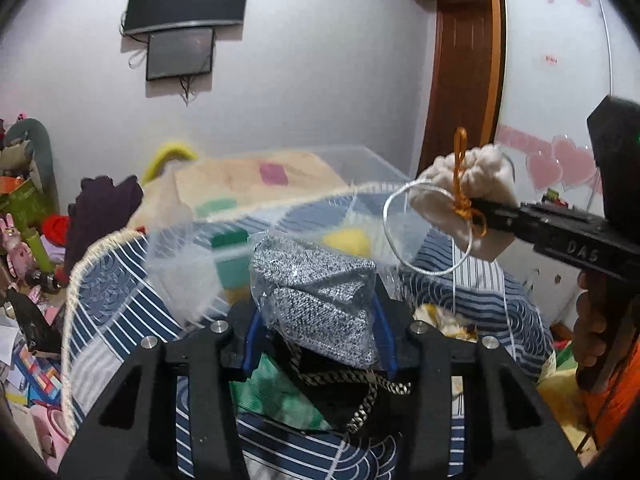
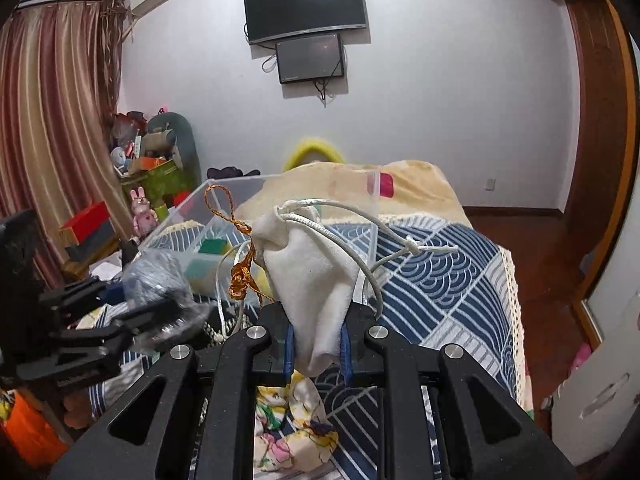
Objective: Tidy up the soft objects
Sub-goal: 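Lower the silver mesh bag into the box with the left tool while the right lowers the white pouch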
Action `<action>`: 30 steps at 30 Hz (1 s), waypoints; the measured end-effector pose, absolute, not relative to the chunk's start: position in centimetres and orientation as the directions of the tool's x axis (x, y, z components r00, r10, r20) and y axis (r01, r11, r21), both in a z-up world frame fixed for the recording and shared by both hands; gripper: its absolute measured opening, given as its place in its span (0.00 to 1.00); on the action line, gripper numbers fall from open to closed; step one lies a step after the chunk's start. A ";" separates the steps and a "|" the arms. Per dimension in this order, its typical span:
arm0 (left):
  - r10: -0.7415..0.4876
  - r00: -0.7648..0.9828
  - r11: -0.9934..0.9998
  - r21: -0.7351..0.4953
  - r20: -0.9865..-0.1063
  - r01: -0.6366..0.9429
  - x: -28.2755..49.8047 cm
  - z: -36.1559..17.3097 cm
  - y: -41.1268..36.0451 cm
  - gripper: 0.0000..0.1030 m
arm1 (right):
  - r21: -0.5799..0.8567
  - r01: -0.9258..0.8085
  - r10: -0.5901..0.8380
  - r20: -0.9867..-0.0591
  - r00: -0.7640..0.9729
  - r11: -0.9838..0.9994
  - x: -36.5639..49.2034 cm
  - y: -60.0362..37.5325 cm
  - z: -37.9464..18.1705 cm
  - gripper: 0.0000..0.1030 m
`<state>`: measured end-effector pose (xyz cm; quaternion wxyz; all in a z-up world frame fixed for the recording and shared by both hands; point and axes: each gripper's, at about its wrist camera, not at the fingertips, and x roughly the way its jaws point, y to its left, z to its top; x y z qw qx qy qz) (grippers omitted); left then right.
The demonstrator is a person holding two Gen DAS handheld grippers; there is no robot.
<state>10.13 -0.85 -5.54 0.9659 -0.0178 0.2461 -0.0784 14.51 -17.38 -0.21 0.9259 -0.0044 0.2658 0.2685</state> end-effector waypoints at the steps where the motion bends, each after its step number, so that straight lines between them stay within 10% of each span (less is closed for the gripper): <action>1: -0.152 0.874 0.988 -0.069 -0.461 0.135 10.1 -5.0 -0.6 0.45 | 0.131 -0.501 0.495 -0.491 0.717 0.856 14.5 -17.2 0.1 0.15; 15: -0.032 0.921 0.998 -0.060 -0.387 0.009 14.2 -1.3 2.1 0.45 | 0.113 -0.534 0.524 -0.439 0.729 0.838 17.7 -13.5 2.7 0.15; 30: -0.037 0.848 0.997 -0.071 -0.529 -0.001 21.1 -5.1 2.1 0.45 | 0.044 -0.503 0.417 -0.625 0.660 0.863 22.9 -10.1 -2.0 0.15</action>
